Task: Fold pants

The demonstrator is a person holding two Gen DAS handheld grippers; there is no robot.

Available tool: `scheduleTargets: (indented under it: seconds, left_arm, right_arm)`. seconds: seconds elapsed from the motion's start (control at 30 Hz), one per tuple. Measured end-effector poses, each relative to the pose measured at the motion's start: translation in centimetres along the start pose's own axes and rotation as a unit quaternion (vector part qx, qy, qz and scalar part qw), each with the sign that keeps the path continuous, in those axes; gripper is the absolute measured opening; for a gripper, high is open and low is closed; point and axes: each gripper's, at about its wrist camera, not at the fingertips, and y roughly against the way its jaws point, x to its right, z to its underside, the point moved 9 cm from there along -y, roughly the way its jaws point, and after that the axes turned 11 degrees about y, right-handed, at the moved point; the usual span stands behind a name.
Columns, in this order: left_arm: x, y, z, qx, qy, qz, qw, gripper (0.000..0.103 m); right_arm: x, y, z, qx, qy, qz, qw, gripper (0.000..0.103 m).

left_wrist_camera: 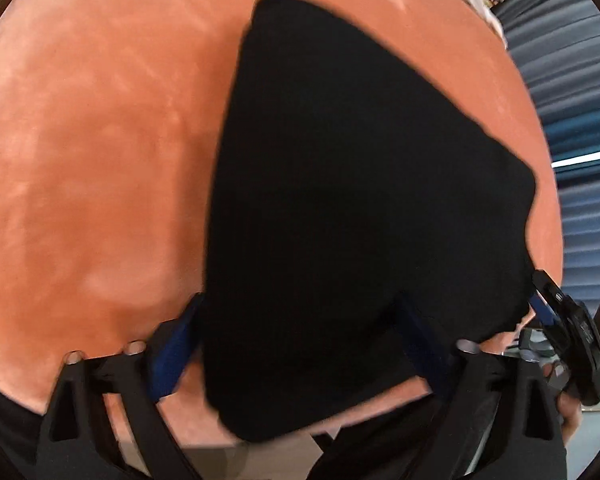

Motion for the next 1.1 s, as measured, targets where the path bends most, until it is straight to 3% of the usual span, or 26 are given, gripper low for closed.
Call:
scheduleTargets:
  seconds: [0.07,0.17,0.2,0.23,0.27,0.3,0.37,0.4,0.47,0.53,0.57,0.6,0.63,0.67,0.7,0.73,0.77,0.8,0.83,0.87,0.93,1.03,1.07,1.1]
  left_arm:
    - [0.0,-0.2,-0.4,0.007,0.021,-0.004,0.9997,0.098]
    - [0.7,0.1,-0.7,0.018,0.020,-0.007,0.9996,0.094]
    - [1.2,0.7,-0.8,0.026,0.008,0.002,0.9996,0.071]
    - [1.7,1.4,-0.9,0.030,-0.004,0.008,0.9995,0.059]
    - [2.0,2.2,-1.1,0.032,-0.011,0.013,0.9993,0.041]
    - [2.3,3.3,-1.4,0.037,-0.016,0.018,0.9990,0.033]
    - [2.9,7.2,-2.6,0.066,-0.025,0.042,0.9966,0.020]
    - [2.9,8.8,-3.1,0.079,-0.028,0.044,0.9955,0.019]
    - [2.1,13.1,-4.4,0.113,-0.033,0.037,0.9924,0.019]
    - [0.4,15.7,-4.8,0.140,-0.044,-0.002,0.9891,0.025]
    - [-0.8,16.2,-4.8,0.148,-0.050,-0.020,0.9876,0.033]
    - [-1.7,16.0,-4.6,0.148,-0.050,-0.032,0.9872,0.047]
    - [-3.3,15.0,-4.1,0.143,-0.052,-0.065,0.9862,0.056]
    - [-5.0,14.1,-3.9,0.149,-0.053,-0.116,0.9806,0.064]
    - [-6.6,13.3,-3.4,0.159,-0.055,-0.167,0.9714,0.063]
    - [-8.0,12.6,-2.6,0.169,-0.070,-0.230,0.9560,0.063]
    - [-8.2,12.5,-2.0,0.180,-0.076,-0.247,0.9490,0.063]
    - [-8.2,12.8,-1.6,0.192,-0.077,-0.246,0.9471,0.064]
    - [-8.0,13.3,-1.2,0.200,-0.072,-0.230,0.9497,0.067]
    - [-8.1,13.8,-1.3,0.201,-0.065,-0.215,0.9535,0.073]
    - [-7.9,14.6,-1.4,0.203,-0.051,-0.181,0.9609,0.073]
    - [-6.4,14.7,-1.9,0.209,-0.059,-0.188,0.9578,0.077]
    - [-5.9,14.6,-1.8,0.209,-0.068,-0.196,0.9557,0.079]
    - [-5.3,14.5,-1.6,0.206,-0.075,-0.200,0.9549,0.079]
  right_arm:
    - [-0.1,-1.8,0.9,-0.022,-0.019,-0.021,0.999,0.090]
    - [-1.5,-3.9,2.0,-0.030,-0.050,-0.069,0.996,0.088]
    - [-2.3,-4.1,1.8,-0.023,-0.049,-0.083,0.995,0.064]
    - [-3.1,-3.8,1.6,-0.020,-0.048,-0.092,0.994,0.045]
    - [-3.8,-3.4,1.2,-0.018,-0.050,-0.095,0.994,0.037]
    - [-4.9,-2.6,0.5,-0.010,-0.039,-0.095,0.995,0.035]
    - [-7.3,-0.4,-1.2,0.016,-0.015,-0.118,0.993,0.033]
    - [-9.4,1.4,-2.3,0.037,0.000,-0.137,0.990,0.032]
    - [-12.0,3.7,-3.5,0.063,0.018,-0.165,0.984,0.032]
    - [-14.8,4.6,-3.8,0.074,0.037,-0.197,0.977,0.034]
    - [-15.5,3.9,-3.4,0.068,0.045,-0.198,0.977,0.035]
    - [-15.9,2.9,-2.9,0.059,0.050,-0.195,0.978,0.040]
    - [-15.8,0.4,-1.5,0.031,0.055,-0.180,0.982,0.045]
    - [-15.2,-2.3,-0.1,-0.002,0.054,-0.154,0.987,0.050]
    - [-14.3,-4.1,1.2,-0.031,0.049,-0.123,0.991,0.050]
    - [-12.9,-5.7,2.8,-0.060,0.035,-0.083,0.994,0.056]
    - [-12.7,-4.6,2.8,-0.031,-0.003,-0.111,0.993,0.055]
    - [-12.6,-3.7,2.7,-0.023,-0.018,-0.114,0.993,0.056]
    - [-12.7,-2.1,2.0,-0.004,-0.008,-0.084,0.996,0.056]
    - [-13.1,-1.0,1.1,0.014,0.015,-0.066,0.998,0.056]
    - [-16.0,0.6,-1.4,0.033,0.094,-0.066,0.993,0.057]
    - [-18.0,-1.7,-3.5,0.032,0.137,-0.047,0.989,0.068]
    - [-17.9,-3.4,-3.2,0.010,0.144,-0.039,0.989,0.050]
    - [-18.1,-6.4,-2.0,-0.048,0.149,-0.037,0.987,0.022]
